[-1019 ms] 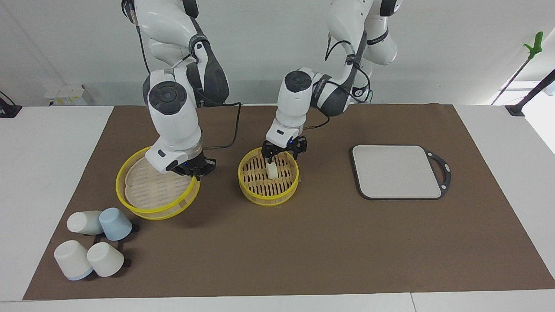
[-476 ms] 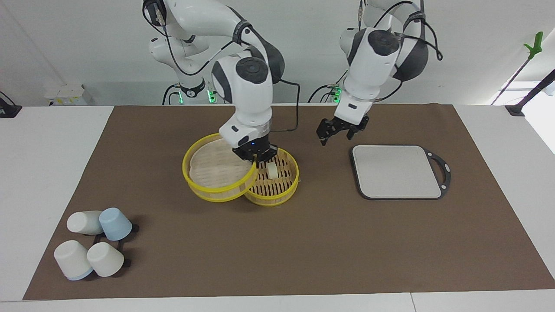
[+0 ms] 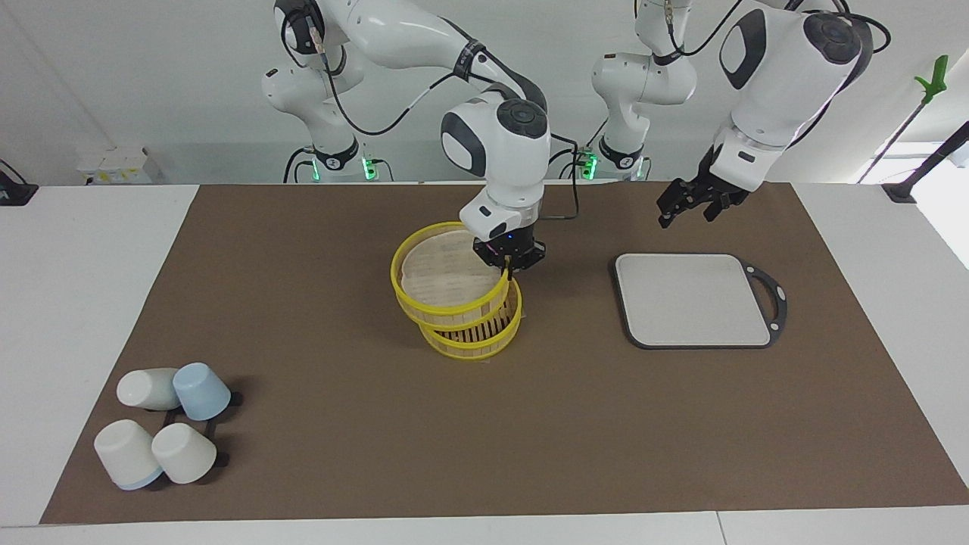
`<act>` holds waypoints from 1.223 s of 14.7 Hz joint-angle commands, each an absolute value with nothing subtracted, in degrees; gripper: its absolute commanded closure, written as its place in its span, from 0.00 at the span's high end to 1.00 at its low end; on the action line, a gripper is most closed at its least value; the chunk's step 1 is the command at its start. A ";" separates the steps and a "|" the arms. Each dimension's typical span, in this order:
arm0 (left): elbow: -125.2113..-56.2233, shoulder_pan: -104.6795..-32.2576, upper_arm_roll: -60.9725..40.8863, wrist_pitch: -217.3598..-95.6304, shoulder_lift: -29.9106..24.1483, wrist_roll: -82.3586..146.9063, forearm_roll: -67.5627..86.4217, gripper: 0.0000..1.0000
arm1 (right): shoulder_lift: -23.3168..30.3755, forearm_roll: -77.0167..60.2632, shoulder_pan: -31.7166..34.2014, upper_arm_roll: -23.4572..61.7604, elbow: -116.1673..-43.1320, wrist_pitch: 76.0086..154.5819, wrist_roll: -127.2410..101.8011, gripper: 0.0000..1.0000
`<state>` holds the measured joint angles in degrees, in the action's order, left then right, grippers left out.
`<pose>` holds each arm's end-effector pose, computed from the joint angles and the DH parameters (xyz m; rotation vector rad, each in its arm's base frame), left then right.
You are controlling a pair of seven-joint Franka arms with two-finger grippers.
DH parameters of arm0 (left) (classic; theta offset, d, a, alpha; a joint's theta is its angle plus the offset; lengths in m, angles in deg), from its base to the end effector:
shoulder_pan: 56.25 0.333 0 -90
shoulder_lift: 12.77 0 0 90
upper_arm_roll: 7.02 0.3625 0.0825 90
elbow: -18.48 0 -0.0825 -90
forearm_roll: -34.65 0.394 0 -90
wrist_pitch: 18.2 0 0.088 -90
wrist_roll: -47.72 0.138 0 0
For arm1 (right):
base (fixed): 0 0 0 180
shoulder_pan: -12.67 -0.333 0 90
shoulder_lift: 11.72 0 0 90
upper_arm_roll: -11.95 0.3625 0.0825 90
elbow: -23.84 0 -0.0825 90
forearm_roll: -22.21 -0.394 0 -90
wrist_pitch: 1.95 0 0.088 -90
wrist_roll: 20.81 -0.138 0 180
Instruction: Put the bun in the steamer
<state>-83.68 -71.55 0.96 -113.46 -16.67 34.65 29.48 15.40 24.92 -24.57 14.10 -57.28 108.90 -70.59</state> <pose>0.5347 -0.0782 0.5832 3.0470 0.1684 -0.1065 0.5724 0.4578 0.4394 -3.1167 0.2656 -0.0814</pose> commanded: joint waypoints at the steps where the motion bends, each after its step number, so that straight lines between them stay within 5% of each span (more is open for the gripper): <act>1: -82.25 -69.53 0.46 -110.23 -17.51 39.71 33.23 1.00 | 16.31 23.27 -25.47 13.88 -56.05 109.23 -71.52 0.00; 18: -75.31 -67.06 -0.42 -104.86 -15.14 40.51 34.57 1.00 | 16.66 23.36 -25.65 13.88 -61.24 116.44 -70.73 0.00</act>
<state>-77.99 -68.47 0.47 -106.82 -16.91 39.66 33.98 17.01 23.69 -25.67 13.78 -60.34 114.88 -70.64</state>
